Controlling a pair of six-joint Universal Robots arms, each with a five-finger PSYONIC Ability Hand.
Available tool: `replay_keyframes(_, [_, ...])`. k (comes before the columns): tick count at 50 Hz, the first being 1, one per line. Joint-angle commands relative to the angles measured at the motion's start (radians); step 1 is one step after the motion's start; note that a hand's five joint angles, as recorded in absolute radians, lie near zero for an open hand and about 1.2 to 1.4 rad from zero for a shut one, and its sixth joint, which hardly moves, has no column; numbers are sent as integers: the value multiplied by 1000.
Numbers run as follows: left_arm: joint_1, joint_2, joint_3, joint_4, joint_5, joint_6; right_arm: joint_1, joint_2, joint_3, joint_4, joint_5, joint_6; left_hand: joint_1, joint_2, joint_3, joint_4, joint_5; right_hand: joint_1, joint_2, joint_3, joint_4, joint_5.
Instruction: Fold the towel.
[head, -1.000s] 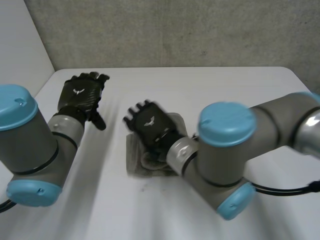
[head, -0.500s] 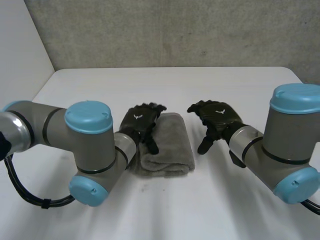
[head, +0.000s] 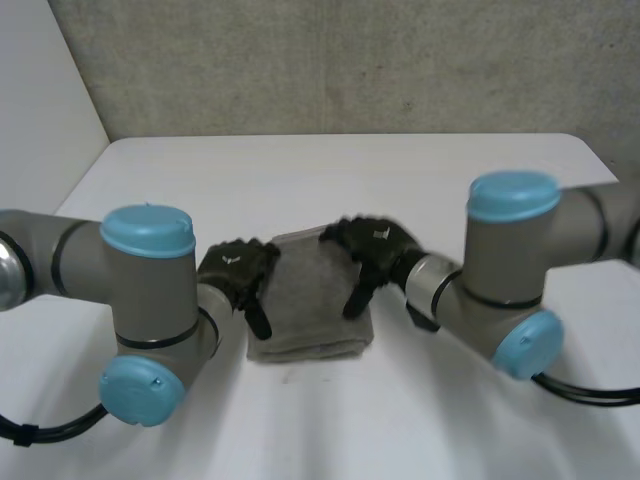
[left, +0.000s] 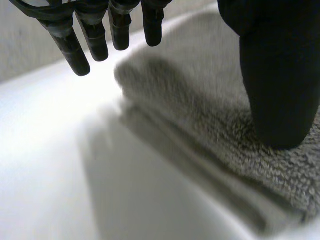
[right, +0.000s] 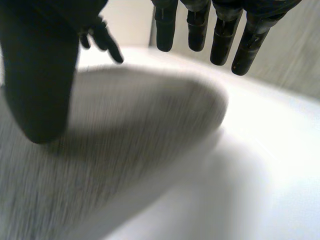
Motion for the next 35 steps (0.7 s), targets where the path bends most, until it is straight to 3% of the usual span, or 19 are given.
replay_keyframes(1, [-41,163,35,0,2,-7,-76,-229,3,-4,52,8,32,34,34,36,9,-43,-65,-35,-60,-64])
replay_keyframes(3, [-38,209,48,0,0,-7,-118,-326,2,-4,153,11,38,40,40,41,15,-43,-65,-35,-60,-64])
replay_keyframes(6, [-15,305,77,-12,0,-13,-142,-366,0,-1,205,1,59,61,60,62,35,-43,-65,-35,-60,-64])
replay_keyframes(8, [62,389,113,-52,2,-21,-206,-439,2,31,270,-14,59,61,60,62,35,-43,-65,-35,-60,-64])
replay_keyframes(12, [162,436,144,-140,10,-34,-279,-489,5,105,273,-48,41,43,43,44,17,-43,-65,-35,-60,-64])
replay_keyframes(16, [247,451,192,-256,81,-71,-293,-492,3,126,271,-63,9,11,10,12,-15,-43,-65,-35,-60,-64])
replay_keyframes(22, [265,450,183,-276,166,-113,-287,-487,17,126,265,-68,-3,-1,-1,0,-27,-43,-65,-35,-60,-64])
replay_keyframes(35, [263,466,149,-275,174,-107,-283,-483,31,120,242,-68,-3,-1,-1,0,-27,-43,-65,-35,-60,-64])
